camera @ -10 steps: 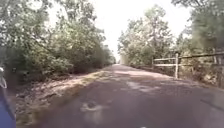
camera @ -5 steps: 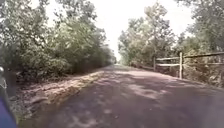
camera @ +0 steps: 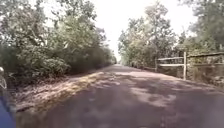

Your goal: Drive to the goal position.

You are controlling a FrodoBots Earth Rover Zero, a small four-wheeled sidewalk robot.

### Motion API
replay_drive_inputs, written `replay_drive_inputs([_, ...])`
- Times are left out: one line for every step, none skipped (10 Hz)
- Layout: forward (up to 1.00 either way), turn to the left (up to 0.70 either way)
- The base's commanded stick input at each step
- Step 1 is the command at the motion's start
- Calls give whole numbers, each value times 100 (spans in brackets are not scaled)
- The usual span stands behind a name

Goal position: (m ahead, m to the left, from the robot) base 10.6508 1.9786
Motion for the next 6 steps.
replay_drive_inputs([70,0])
replay_drive_inputs([70,0])
replay_drive_inputs([70,0])
replay_drive_inputs([70,0])
replay_drive_inputs([70,0])
replay_drive_inputs([70,0])
